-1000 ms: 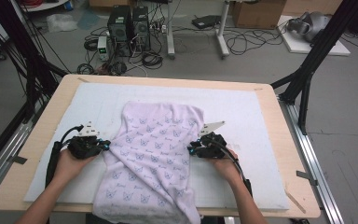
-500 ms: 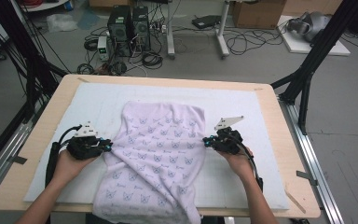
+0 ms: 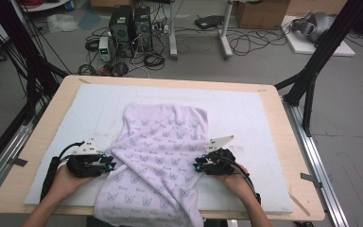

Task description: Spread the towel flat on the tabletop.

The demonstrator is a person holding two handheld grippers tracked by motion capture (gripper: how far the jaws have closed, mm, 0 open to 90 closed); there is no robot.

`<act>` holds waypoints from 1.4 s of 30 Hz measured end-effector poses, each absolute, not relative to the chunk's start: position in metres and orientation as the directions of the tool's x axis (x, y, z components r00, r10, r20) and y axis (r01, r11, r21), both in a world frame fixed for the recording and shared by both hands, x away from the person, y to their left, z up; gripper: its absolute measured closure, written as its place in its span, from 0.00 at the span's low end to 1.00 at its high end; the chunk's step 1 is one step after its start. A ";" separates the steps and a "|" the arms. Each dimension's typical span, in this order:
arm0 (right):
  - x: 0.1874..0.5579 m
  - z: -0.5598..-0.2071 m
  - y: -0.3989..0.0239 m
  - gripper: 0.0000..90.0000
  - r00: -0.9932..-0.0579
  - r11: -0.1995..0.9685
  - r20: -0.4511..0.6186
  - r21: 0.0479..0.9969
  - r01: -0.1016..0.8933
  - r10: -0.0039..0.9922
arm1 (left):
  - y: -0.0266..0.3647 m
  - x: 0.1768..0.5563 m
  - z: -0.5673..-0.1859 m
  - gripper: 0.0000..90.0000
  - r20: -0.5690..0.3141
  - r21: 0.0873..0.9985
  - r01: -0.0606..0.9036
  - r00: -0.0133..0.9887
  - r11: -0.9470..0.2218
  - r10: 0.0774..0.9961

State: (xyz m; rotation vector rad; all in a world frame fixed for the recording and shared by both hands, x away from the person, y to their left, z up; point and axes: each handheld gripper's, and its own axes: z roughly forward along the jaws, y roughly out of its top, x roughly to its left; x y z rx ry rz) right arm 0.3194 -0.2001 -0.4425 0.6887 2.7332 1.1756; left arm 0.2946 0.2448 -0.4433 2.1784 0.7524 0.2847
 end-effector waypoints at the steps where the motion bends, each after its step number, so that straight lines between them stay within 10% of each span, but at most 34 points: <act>1: 0.320 -0.442 -0.201 0.97 -0.899 0.608 0.102 0.704 0.368 0.426 | 0.244 0.295 -0.443 0.86 -0.041 0.749 0.425 0.796 -0.508 0.604; 17: 0.346 -0.422 -0.219 0.98 -0.841 0.584 0.017 0.711 0.391 0.541 | 0.240 0.325 -0.429 0.98 0.039 0.756 0.435 0.716 -0.489 0.697; 35: 0.272 -0.429 -0.203 0.71 -0.932 0.604 0.062 0.745 0.282 0.358 | 0.243 0.255 -0.435 0.67 -0.009 0.773 0.360 0.830 -0.523 0.558; 42: 0.273 -0.442 -0.199 0.97 -0.937 0.637 0.100 0.709 0.302 0.334 | 0.234 0.250 -0.443 0.95 -0.005 0.754 0.343 0.856 -0.560 0.517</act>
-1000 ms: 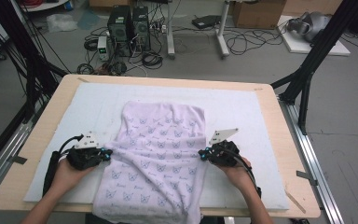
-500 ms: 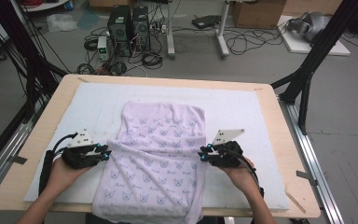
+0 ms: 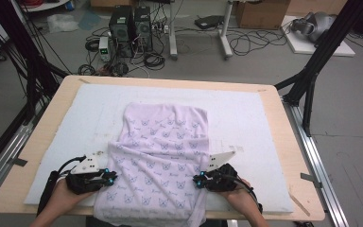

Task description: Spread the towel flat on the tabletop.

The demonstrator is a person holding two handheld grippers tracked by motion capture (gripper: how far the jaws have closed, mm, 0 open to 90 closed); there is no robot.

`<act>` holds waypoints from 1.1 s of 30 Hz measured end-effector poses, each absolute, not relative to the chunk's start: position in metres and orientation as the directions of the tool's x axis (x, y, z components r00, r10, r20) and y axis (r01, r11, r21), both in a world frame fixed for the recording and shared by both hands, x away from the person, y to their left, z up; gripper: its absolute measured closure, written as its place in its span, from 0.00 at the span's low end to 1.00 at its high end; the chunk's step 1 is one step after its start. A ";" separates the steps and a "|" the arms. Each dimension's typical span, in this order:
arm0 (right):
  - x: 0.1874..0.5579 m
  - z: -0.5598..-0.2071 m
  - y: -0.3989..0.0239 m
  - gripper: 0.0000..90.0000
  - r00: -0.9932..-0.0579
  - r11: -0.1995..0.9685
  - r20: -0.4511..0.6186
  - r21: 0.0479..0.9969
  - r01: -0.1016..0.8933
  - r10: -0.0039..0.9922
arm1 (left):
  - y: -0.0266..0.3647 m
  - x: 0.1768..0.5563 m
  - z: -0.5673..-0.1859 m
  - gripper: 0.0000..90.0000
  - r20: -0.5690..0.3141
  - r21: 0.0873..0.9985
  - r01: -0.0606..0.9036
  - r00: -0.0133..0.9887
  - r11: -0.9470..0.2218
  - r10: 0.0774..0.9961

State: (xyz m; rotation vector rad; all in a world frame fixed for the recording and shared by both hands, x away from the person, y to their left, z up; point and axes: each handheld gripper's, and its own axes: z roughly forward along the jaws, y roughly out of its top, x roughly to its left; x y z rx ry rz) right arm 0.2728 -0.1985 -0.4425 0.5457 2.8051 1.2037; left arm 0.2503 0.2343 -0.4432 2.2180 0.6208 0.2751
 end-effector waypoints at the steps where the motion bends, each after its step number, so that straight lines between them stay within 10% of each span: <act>1: 0.272 -0.442 -0.198 0.98 -0.938 0.642 0.086 0.708 0.295 0.336 | 0.233 0.249 -0.442 0.97 0.005 0.749 0.339 0.856 -0.569 0.516; 14: 0.236 -0.428 -0.210 0.97 -0.948 0.601 0.095 0.753 0.267 0.303 | 0.244 0.203 -0.430 0.96 -0.003 0.765 0.315 0.873 -0.562 0.487; 17: 0.235 -0.423 -0.211 0.81 -0.945 0.576 0.107 0.770 0.276 0.309 | 0.241 0.206 -0.428 0.75 -0.008 0.775 0.318 0.869 -0.546 0.494; 22: 0.247 -0.432 -0.187 0.70 -0.959 0.633 0.102 0.732 0.252 0.264 | 0.226 0.224 -0.436 0.68 -0.015 0.760 0.326 0.874 -0.563 0.485; 25: 0.252 -0.442 -0.178 0.80 -0.963 0.666 0.113 0.702 0.251 0.244 | 0.221 0.225 -0.443 0.72 0.005 0.750 0.312 0.879 -0.583 0.478; 27: 0.253 -0.443 -0.179 0.94 -0.964 0.660 0.121 0.708 0.251 0.236 | 0.221 0.223 -0.442 0.94 0.002 0.746 0.310 0.884 -0.589 0.468; 33: 0.242 -0.439 -0.180 0.97 -0.973 0.666 0.124 0.711 0.225 0.197 | 0.229 0.208 -0.436 0.97 0.003 0.746 0.303 0.888 -0.592 0.459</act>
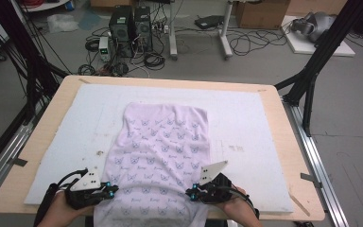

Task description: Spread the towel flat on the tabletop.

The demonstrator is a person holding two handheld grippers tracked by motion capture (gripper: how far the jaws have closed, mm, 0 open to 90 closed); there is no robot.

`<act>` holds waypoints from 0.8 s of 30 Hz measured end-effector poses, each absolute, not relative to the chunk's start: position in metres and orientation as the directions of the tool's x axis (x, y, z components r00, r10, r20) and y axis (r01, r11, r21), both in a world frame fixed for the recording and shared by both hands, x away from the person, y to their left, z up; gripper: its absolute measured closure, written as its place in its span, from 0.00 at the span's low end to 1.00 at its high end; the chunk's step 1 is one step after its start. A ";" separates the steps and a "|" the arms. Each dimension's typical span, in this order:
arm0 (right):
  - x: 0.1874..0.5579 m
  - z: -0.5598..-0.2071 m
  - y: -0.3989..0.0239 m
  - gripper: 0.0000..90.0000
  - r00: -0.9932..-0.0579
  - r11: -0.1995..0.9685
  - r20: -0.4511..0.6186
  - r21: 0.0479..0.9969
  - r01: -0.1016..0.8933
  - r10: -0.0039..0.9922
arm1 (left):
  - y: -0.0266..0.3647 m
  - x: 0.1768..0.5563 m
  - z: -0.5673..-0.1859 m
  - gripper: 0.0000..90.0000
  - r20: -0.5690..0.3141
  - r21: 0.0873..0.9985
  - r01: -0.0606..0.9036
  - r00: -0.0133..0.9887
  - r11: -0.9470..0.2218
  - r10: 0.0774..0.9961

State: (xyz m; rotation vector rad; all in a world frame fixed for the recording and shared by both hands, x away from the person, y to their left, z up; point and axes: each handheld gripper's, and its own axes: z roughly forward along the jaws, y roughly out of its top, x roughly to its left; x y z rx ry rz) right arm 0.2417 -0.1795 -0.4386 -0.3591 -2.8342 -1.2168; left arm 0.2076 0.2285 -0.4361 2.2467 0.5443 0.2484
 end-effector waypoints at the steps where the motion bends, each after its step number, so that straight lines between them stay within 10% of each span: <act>1: 0.237 -0.437 -0.180 0.96 -0.974 0.661 0.129 0.717 0.221 0.186 | 0.230 0.203 -0.434 0.97 -0.004 0.752 0.302 0.892 -0.587 0.453; 9: 0.233 -0.428 -0.194 0.75 -0.972 0.642 0.098 0.736 0.216 0.215 | 0.235 0.209 -0.430 0.67 -0.007 0.761 0.311 0.881 -0.570 0.473; 15: 0.240 -0.442 -0.191 0.89 -0.973 0.671 0.099 0.710 0.215 0.207 | 0.226 0.214 -0.441 0.94 -0.015 0.737 0.303 0.901 -0.604 0.433; 24: 0.233 -0.426 -0.199 0.90 -0.978 0.634 0.095 0.749 0.193 0.186 | 0.234 0.199 -0.432 0.87 -0.001 0.762 0.284 0.899 -0.582 0.438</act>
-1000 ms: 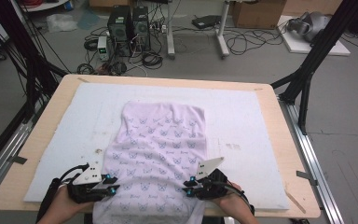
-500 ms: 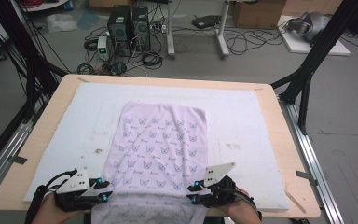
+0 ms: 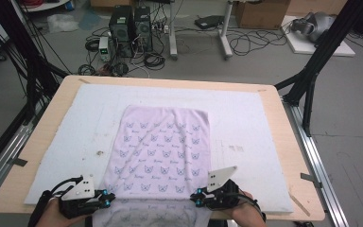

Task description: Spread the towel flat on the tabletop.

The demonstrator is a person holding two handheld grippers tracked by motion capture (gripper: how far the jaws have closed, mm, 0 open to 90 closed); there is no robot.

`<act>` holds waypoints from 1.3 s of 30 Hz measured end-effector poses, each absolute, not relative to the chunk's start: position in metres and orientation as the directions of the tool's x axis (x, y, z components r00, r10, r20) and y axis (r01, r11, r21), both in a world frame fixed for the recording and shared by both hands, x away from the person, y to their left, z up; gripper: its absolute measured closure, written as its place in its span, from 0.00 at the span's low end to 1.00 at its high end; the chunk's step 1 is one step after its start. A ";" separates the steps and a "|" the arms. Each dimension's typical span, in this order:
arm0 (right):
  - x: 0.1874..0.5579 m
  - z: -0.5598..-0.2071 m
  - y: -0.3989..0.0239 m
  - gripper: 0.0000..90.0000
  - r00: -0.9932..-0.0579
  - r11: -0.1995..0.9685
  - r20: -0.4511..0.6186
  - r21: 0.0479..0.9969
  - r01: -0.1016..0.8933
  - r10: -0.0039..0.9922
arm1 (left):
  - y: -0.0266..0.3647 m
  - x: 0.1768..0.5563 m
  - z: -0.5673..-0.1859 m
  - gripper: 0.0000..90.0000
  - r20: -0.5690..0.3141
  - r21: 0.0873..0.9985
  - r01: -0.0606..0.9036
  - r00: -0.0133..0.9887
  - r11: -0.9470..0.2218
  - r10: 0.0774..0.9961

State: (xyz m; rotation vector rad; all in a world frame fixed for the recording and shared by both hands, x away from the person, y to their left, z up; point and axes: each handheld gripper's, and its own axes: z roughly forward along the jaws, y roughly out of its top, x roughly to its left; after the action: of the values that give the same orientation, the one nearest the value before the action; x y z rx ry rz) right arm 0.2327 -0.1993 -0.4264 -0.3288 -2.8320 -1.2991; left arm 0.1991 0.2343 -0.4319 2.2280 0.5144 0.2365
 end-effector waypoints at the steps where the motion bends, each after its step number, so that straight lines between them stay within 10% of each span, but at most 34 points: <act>1: 0.237 -0.424 -0.202 0.87 -0.972 0.627 0.081 0.752 0.205 0.220 | 0.235 0.203 -0.430 0.79 -0.001 0.766 0.290 0.894 -0.575 0.449; 23: 0.243 -0.441 -0.191 0.63 -0.975 0.671 0.115 0.710 0.213 0.188 | 0.229 0.231 -0.442 0.62 -0.012 0.750 0.338 0.866 -0.568 0.500; 39: 0.273 -0.434 -0.180 0.65 -0.967 0.656 0.084 0.720 0.227 0.242 | 0.205 0.253 -0.441 0.60 -0.010 0.759 0.328 0.869 -0.563 0.494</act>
State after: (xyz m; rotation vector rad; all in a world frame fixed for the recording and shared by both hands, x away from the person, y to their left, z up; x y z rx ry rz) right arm 0.2734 -0.1801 -0.4342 -0.4067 -2.8759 -1.2453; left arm 0.2527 0.2049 -0.4405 2.2163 0.5908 0.2586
